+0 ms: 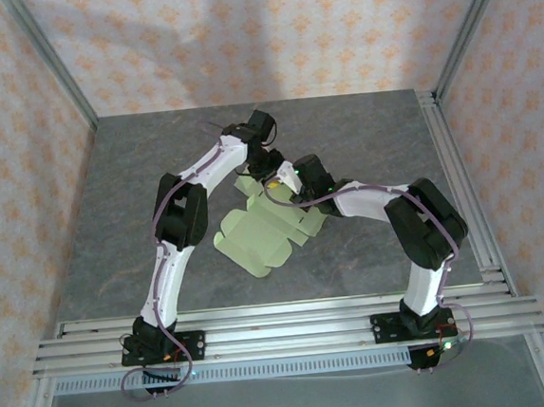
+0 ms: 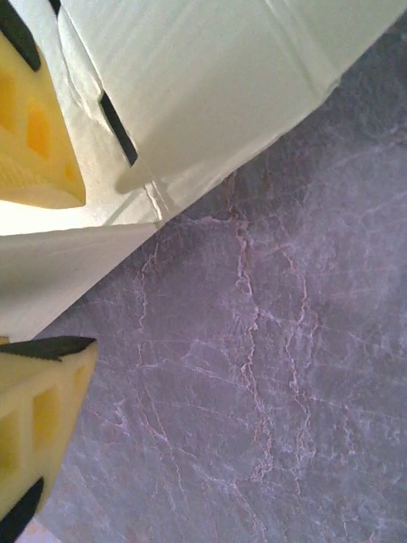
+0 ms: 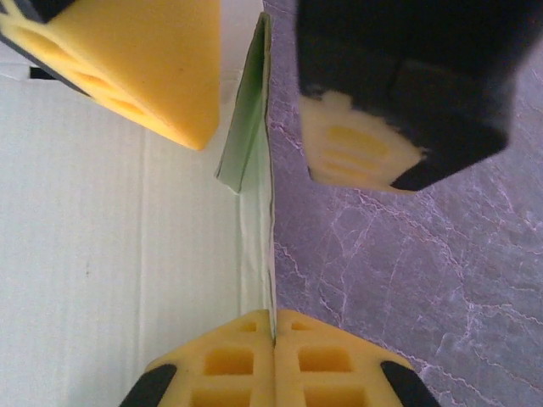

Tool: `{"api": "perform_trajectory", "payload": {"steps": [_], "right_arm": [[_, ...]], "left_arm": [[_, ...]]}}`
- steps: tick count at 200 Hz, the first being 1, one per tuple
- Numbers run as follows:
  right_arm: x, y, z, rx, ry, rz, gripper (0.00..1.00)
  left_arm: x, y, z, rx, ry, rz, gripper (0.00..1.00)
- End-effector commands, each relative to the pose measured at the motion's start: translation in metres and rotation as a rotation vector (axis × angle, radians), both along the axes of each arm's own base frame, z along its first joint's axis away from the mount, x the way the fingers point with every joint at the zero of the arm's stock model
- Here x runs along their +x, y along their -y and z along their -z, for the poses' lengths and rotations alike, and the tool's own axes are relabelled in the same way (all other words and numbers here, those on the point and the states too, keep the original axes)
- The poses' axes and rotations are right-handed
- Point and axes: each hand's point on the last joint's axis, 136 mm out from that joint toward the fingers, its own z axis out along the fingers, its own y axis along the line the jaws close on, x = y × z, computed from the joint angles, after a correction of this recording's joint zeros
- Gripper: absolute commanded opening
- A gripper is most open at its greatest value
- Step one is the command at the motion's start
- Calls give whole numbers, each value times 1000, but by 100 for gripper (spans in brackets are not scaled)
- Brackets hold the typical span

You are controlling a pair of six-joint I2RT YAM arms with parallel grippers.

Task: Fold the paper box

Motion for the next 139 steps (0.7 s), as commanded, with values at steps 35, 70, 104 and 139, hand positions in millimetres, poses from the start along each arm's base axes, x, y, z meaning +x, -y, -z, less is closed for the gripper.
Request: {"api": "perform_trajectory", "payload": {"steps": [35, 70, 104, 139], "right_arm": [[10, 6, -16, 80, -10, 34, 1], [10, 8, -16, 112, -53, 43, 4], [11, 9, -13, 122, -98, 45, 9], [11, 8, -10, 116, -128, 43, 11]], "left_arm": [[-20, -24, -76, 69, 147, 44, 72], [-30, -43, -94, 128, 214, 59, 96], [-35, -62, -114, 201, 308, 91, 100], [-42, -79, -143, 250, 423, 122, 100]]}}
